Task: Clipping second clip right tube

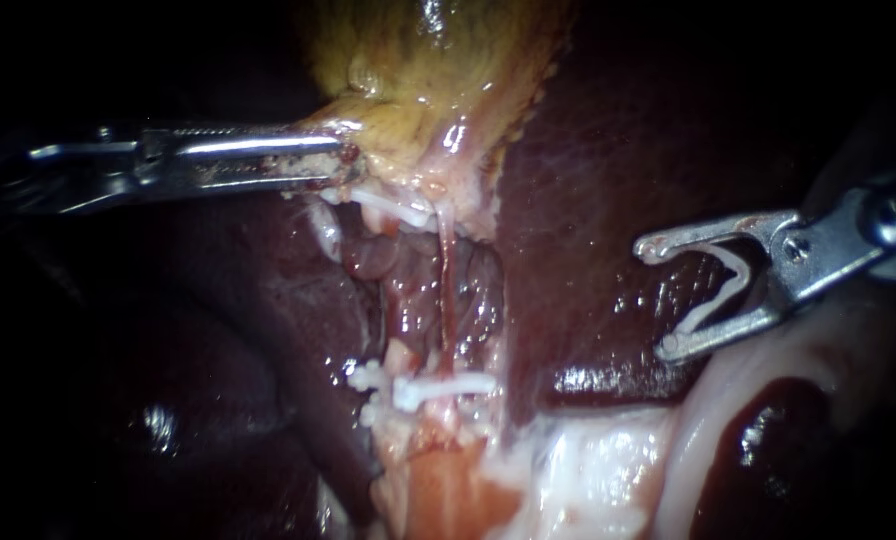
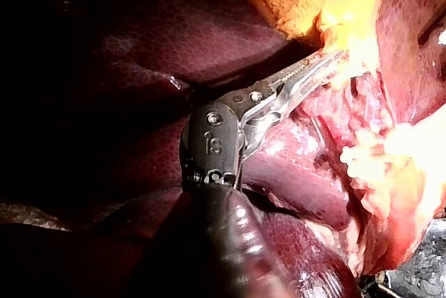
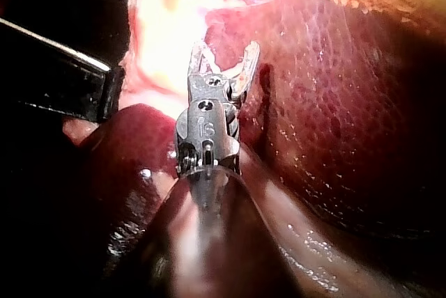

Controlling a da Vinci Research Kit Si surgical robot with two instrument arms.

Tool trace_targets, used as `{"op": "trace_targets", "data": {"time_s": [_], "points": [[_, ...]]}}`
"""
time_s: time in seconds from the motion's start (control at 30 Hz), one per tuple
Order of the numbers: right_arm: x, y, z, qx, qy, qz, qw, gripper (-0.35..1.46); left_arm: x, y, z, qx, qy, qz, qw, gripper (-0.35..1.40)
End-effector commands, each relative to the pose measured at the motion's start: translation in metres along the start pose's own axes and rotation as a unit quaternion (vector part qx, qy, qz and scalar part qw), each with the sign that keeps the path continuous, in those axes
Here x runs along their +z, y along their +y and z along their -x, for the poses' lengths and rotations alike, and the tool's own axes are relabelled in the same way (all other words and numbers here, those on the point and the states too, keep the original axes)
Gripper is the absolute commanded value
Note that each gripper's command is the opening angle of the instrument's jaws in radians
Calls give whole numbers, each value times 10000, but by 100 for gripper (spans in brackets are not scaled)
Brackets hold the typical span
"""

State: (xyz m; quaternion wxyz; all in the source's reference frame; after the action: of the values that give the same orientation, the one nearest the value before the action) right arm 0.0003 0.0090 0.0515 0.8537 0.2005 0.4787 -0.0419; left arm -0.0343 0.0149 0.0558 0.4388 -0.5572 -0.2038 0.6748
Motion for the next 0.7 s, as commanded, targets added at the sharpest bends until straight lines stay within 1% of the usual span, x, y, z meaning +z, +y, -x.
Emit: {"op": "trace_targets", "data": {"time_s": [0.03, 0.2, 0.27, 0.33, 0.43, 0.5, 0.53, 0.6, 0.7], "points": [[0, 0, 0, -2, -1, -2, 10000, 50, -1, 0, 0, 1, 0, 2, 10000, -35], [0, 0, 0, -2, -1, -2, 10000, 50, -9, 0, -6, -16, -14, 31, 10000, -35], [0, 0, 0, -2, -1, -2, 10000, 50, -18, -1, -15, -40, -36, 82, 10000, -35], [0, 0, 0, -2, -1, -2, 10000, 50, -30, -2, -24, -67, -43, 34, 10000, -35], [-1, 0, 0, -3, -1, -3, 10000, 50, -48, -1, -39, -112, 36, -1, 9999, -35], [-1, 0, 0, -3, -1, -3, 10000, 50, -56, 0, -46, -166, 95, -10, 9998, -35], [-1, 0, 0, -3, -1, -4, 10000, 50, -60, 0, -49, -149, 109, -13, 9998, -35], [-1, 0, 0, -3, -1, -3, 10000, 50, -63, 1, -53, -160, 123, -18, 9998, -35], [-1, 0, 0, -3, -1, -3, 10000, 50, -63, 1, -52, -160, 138, -16, 9998, -35]]}}
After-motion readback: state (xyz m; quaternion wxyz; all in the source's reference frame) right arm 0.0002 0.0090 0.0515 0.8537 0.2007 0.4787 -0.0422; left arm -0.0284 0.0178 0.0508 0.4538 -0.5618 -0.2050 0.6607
